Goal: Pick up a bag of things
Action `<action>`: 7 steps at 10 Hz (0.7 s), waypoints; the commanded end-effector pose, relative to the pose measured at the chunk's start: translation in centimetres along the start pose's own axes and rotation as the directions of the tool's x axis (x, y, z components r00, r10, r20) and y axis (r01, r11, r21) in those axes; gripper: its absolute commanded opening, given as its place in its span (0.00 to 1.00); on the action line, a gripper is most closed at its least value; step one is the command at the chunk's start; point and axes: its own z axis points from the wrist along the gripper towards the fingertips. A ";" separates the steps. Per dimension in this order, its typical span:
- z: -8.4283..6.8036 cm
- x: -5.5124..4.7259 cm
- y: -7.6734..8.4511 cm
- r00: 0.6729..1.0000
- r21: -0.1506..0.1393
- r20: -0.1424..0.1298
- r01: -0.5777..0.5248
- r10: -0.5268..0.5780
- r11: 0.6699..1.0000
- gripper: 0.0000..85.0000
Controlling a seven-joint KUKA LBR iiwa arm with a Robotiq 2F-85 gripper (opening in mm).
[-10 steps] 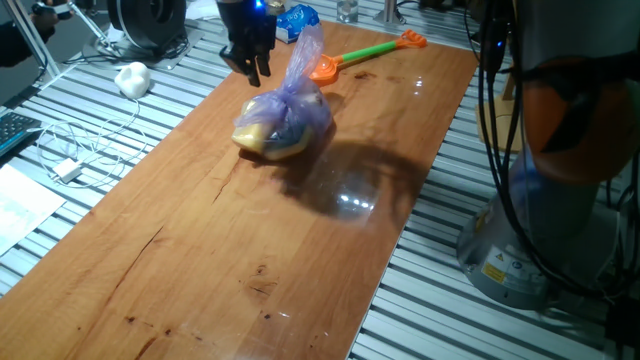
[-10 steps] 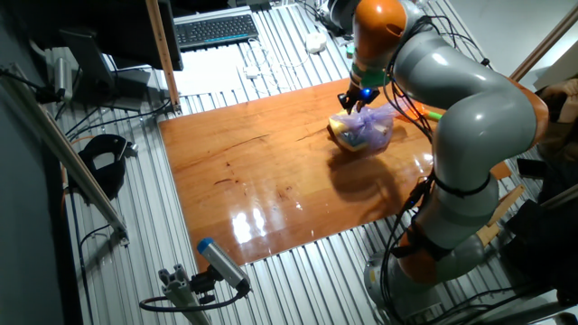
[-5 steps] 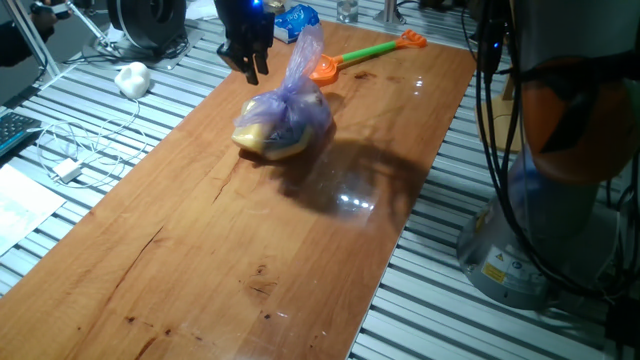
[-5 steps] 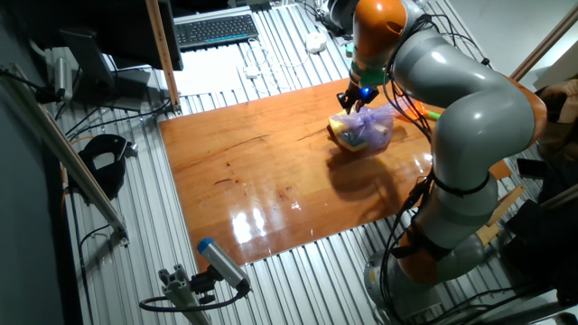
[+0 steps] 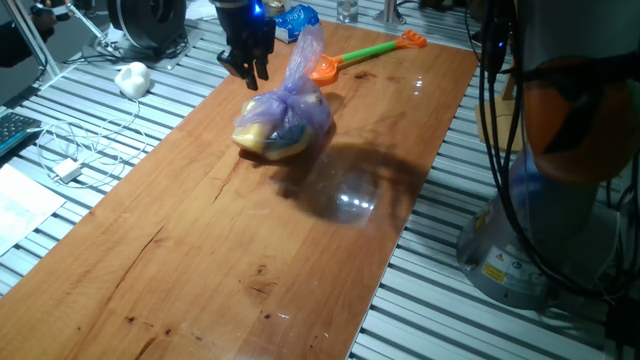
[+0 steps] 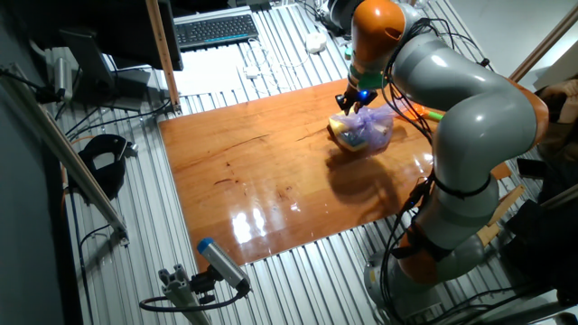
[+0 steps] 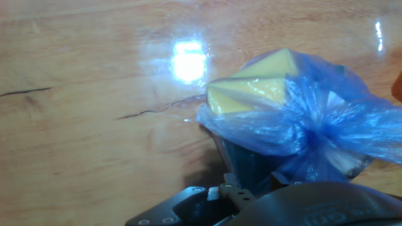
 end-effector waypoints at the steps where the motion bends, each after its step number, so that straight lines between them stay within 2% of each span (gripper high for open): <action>1: -0.1 0.0 0.1 1.000 0.003 0.000 0.001 -0.001 1.000 0.40; 5: -0.1 0.5 0.8 1.000 0.006 -0.001 -0.009 0.009 1.000 0.40; 7: -0.2 1.2 1.8 1.000 0.012 0.001 -0.030 0.030 0.999 0.40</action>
